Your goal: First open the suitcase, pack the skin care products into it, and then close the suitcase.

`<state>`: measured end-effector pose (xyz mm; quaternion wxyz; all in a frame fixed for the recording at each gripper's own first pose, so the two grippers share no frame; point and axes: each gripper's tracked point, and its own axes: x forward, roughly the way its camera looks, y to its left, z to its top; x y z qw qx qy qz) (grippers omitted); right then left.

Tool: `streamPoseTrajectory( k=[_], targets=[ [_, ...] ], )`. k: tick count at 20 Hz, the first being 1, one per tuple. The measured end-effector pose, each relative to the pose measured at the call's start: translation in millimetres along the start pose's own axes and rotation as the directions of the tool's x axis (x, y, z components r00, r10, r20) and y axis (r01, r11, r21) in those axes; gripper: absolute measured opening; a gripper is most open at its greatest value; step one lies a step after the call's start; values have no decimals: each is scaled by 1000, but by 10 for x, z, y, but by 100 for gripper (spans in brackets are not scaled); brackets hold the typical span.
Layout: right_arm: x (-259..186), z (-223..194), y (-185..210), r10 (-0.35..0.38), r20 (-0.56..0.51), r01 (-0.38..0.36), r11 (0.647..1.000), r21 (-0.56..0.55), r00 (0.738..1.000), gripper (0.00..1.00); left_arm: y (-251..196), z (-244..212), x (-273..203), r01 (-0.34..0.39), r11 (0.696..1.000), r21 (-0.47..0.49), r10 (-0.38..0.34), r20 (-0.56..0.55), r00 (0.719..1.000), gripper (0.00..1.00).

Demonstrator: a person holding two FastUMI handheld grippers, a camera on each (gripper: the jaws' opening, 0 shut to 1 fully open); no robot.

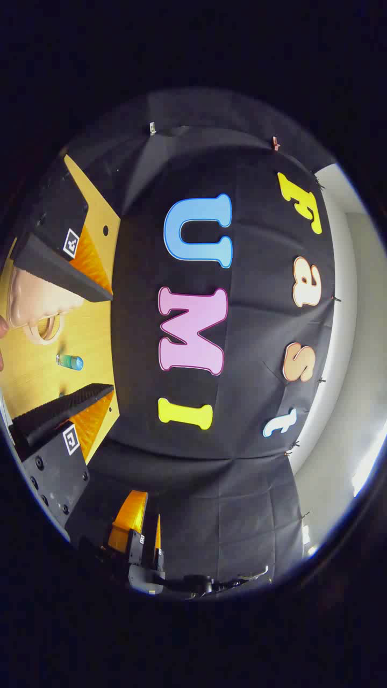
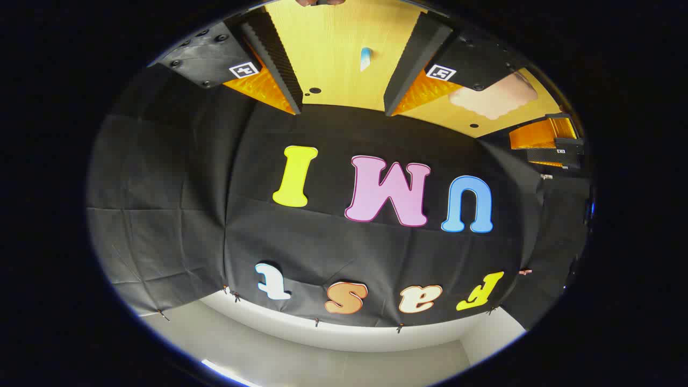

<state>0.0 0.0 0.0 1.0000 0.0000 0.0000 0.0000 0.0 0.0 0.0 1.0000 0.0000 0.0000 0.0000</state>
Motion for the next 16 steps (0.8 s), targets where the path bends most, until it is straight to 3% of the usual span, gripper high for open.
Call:
streamPoseTrajectory(
  k=[4, 16],
  targets=[
    [-4, 61, 51, -4, 12, 4, 1000, 5, 1000, 96, 55, 63, -2, -12, 999, 36, 12, 10, 1000, 96],
    [-163, 110, 63, -4, 6, 4, 999, -50, 1000, 96, -207, -15, -69, 85, 995, 60, -85, -15, 996, 96]
  ],
)
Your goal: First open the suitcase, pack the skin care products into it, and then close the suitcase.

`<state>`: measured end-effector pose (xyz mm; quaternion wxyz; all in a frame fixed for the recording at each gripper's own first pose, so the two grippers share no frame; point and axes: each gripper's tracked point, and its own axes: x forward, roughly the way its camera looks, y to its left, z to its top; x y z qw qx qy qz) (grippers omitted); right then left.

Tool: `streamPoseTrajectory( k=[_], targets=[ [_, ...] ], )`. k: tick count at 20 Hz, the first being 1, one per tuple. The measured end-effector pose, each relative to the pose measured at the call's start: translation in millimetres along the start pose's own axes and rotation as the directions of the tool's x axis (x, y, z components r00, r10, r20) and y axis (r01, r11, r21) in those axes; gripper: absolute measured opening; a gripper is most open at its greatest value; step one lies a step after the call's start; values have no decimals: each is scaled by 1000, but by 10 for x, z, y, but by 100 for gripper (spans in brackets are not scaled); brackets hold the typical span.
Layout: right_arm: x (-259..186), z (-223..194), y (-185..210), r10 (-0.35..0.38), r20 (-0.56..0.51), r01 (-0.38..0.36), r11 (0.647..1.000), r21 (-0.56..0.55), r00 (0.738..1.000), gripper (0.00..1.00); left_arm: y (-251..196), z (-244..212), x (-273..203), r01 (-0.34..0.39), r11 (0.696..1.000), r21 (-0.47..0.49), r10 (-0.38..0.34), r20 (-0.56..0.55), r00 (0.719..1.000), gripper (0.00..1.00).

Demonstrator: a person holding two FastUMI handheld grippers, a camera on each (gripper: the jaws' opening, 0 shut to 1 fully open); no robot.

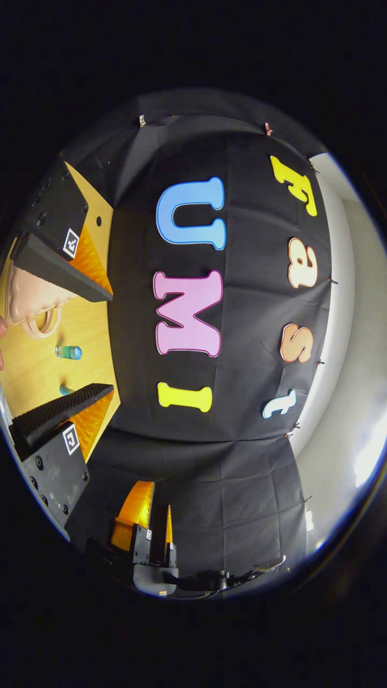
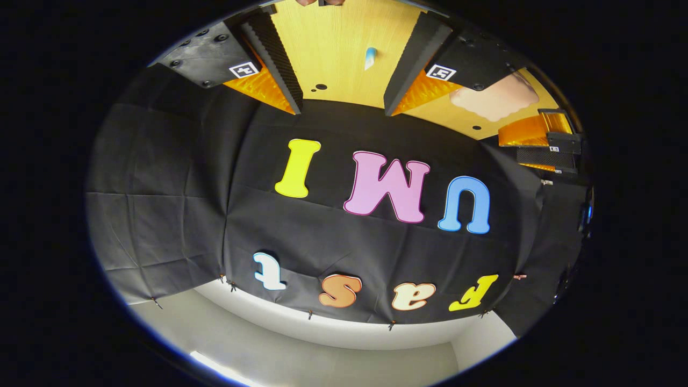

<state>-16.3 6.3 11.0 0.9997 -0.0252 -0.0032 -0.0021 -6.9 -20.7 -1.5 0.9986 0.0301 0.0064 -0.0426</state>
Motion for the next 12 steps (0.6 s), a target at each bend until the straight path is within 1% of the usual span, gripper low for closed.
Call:
streamPoseTrajectory(
  k=[2, 5, 6, 8, 9, 10, 11, 12],
  targets=[
    [-4, 8, 23, 5, 3, -5, 1000, -7, 1000, 96, -20, -62, -9, 5, 1000, -11, -5, -17, 1000, 96],
    [7, -41, 78, 19, 0, -19, 1000, -18, 1000, 96, -5, -99, -30, 3, 1000, -2, -3, -34, 999, 96],
    [5, -45, 114, 28, 1, -28, 1000, -13, 1000, 96, -21, -128, -33, 16, 1000, 2, -16, -45, 999, 96],
    [11, -70, 129, 35, 3, -35, 999, -10, 999, 96, -113, -238, 5, 67, 998, -7, -67, -76, 995, 96],
    [30, -90, 128, 38, 2, -38, 999, -11, 999, 96, -141, -302, 33, 89, 996, -15, -90, -101, 991, 96],
    [55, -133, 103, 45, 1, -45, 999, -15, 999, 96, -161, -498, 148, 119, 992, -45, -125, -168, 978, 96],
    [69, -157, 58, 46, 0, -46, 999, -19, 999, 96, -172, -605, 234, 129, 989, -68, -140, -201, 969, 96],
    [104, -197, -8, 44, -3, -44, 999, -21, 999, 96, -175, -761, 354, 135, 986, -100, -157, -263, 952, 96]
  ],
)
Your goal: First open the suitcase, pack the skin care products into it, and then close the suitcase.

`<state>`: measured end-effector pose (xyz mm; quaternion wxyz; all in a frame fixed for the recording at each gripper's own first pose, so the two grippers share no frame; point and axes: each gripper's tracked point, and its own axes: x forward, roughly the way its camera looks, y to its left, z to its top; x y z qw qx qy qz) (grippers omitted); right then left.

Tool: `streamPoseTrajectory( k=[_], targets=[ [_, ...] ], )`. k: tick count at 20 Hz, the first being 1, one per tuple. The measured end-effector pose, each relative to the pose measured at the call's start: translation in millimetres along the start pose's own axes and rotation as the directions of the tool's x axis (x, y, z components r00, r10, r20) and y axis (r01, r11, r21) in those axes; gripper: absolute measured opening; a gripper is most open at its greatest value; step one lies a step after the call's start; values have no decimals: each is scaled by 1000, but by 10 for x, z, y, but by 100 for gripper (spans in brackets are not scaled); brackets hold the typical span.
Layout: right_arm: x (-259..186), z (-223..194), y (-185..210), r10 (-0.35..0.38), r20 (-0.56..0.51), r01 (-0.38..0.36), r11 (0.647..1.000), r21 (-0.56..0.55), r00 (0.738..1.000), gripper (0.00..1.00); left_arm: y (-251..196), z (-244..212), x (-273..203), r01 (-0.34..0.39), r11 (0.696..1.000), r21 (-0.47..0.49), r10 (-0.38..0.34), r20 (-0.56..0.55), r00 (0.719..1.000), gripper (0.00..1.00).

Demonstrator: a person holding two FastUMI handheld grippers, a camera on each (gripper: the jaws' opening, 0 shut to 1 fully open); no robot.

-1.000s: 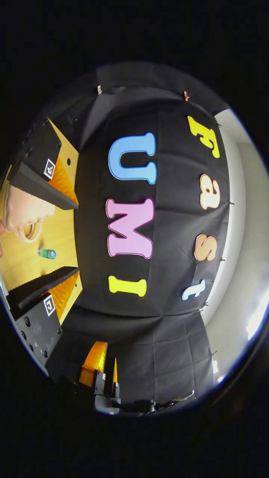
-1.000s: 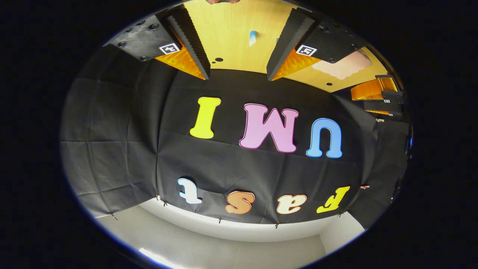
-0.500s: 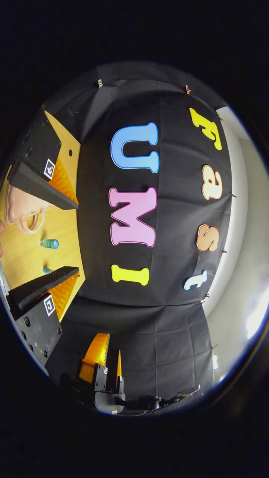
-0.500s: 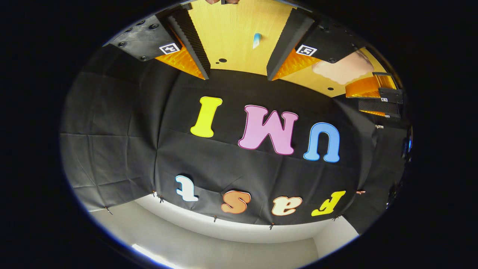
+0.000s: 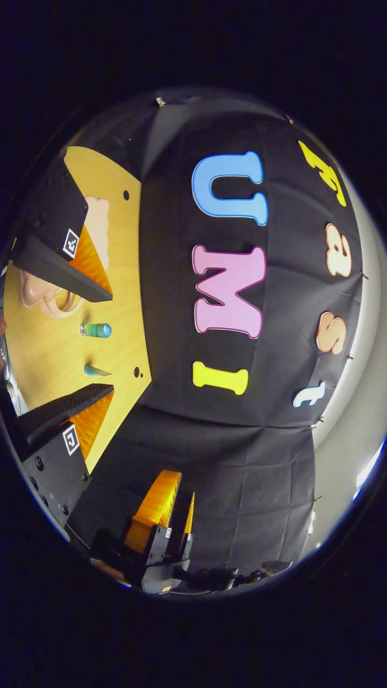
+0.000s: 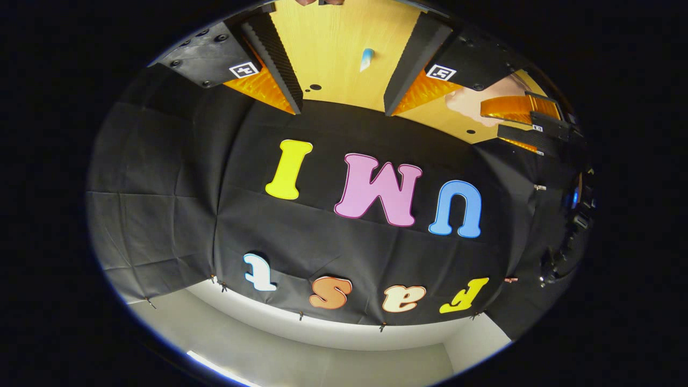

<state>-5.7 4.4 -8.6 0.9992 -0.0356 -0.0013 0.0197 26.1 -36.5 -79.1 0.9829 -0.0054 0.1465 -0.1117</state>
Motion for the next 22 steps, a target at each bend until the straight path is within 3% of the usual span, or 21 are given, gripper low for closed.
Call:
streamPoseTrajectory(
  k=[2, 4, 6, 8, 11, 16, 18, 20, 22],
  targets=[
    [108, -107, -123, 12, -16, -11, 1000, 25, 1000, 96, 110, -228, 322, -9, 997, -76, -1, -130, 991, 96],
    [190, -190, -161, 43, -22, -42, 997, 59, 999, 95, 266, -487, 605, -58, 987, -150, 17, -258, 966, 96],
    [336, -335, -327, 44, -48, -41, 997, 67, 998, 96, 327, -835, 850, -110, 975, -195, 20, -412, 911, 97],
    [430, -420, -409, 59, -54, -55, 996, 69, 997, 96, 429, -1135, 1089, -146, 975, -169, 37, -522, 852, 96],
    [566, -563, -586, 69, -72, -64, 995, 72, 995, 96, 549, -1421, 1382, -200, 969, -147, 61, -640, 766, 96],
    [726, -725, -857, 51, -96, -42, 995, 95, 994, 96, 677, -1860, 1678, -332, 919, -213, 39, -788, 614, 96],
    [767, -792, -936, 44, -109, -33, 994, 100, 993, 96, 785, -2022, 1779, -359, 916, -178, 64, -820, 569, 96],
    [797, -871, -1000, 36, -125, -23, 995, 101, 991, 96, 728, -2097, 1878, -360, 915, -179, 55, -832, 552, 90],
    [846, -958, -1057, 36, -149, -19, 993, 113, 988, 96, 701, -2295, 1922, -337, 928, -157, 37, -862, 505, 88]
  ],
)
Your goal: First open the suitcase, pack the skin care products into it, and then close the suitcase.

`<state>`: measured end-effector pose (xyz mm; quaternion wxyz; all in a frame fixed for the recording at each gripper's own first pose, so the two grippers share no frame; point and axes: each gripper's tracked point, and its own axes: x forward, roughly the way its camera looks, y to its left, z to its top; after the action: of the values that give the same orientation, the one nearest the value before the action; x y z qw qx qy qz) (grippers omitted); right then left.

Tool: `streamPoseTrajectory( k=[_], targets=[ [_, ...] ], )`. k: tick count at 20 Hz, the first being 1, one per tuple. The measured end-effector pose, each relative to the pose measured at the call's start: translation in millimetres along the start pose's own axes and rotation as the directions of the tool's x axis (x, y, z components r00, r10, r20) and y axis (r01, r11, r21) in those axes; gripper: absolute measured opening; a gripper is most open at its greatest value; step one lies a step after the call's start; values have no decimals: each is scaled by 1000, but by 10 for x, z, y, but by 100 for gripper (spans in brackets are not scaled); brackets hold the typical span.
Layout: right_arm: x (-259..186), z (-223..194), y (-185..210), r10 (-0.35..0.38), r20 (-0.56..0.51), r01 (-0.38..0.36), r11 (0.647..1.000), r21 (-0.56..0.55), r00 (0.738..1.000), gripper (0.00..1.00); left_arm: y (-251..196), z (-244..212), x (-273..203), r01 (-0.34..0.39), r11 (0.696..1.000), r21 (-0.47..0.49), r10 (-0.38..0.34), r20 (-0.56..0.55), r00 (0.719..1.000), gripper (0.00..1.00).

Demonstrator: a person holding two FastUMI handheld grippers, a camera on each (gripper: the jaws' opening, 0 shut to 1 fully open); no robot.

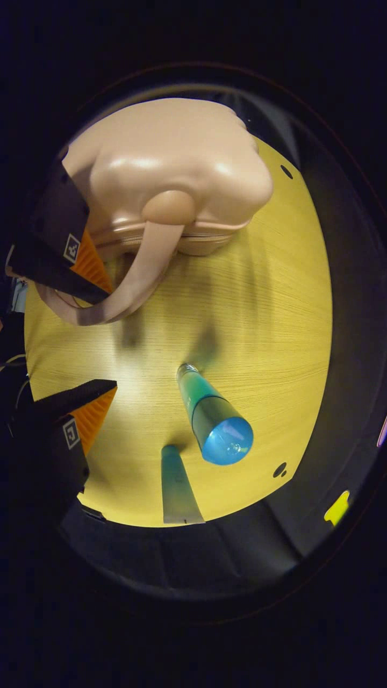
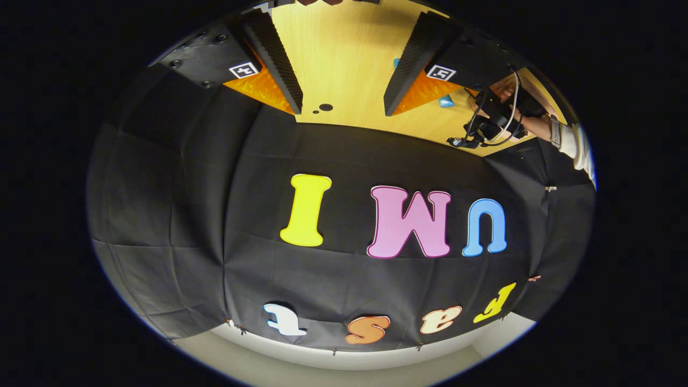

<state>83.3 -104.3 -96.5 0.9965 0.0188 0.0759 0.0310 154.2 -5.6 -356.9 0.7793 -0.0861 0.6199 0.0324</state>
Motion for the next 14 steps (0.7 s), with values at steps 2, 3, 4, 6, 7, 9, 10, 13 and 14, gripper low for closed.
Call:
streamPoseTrajectory(
  k=[2, 3, 4, 6, 7, 9, 10, 13, 14],
  targets=[
    [42, -13, -15, -1, -6, 1, 1000, 4, 1000, 96, 253, 19, 59, -82, 996, 38, 81, 23, 996, 59],
    [56, -9, -11, 0, -5, 0, 1000, 6, 1000, 96, 235, 19, 39, -59, 998, 28, 58, 25, 998, 38],
    [73, -16, 0, 4, -7, -4, 1000, 10, 1000, 96, 190, 10, -24, -24, 999, 29, 24, 21, 1000, 17],
    [102, -37, 58, 17, -12, -17, 1000, 17, 1000, 96, 170, 14, -132, 3, 1000, 30, -4, 24, 1000, 15],
    [120, -40, 91, 25, -14, -25, 1000, 19, 1000, 96, 166, 31, -205, 8, 999, 37, -9, 33, 999, 14],
    [151, -27, 171, 43, -12, -43, 999, 22, 999, 96, 169, 31, -396, 27, 999, 44, -29, 41, 999, 14],
    [169, -1, 213, 53, -8, -53, 998, 21, 999, 96, 136, 40, -541, 63, 998, 32, -64, 48, 997, 13],
    [251, 38, 366, 94, 3, -94, 995, 20, 996, 96, 178, 96, -1042, 117, 993, 32, -120, 84, 989, 13],
    [284, 41, 428, 110, 0, -110, 994, 19, 994, 96, 237, 131, -1236, 123, 992, 39, -126, 107, 986, 13]
  ],
)
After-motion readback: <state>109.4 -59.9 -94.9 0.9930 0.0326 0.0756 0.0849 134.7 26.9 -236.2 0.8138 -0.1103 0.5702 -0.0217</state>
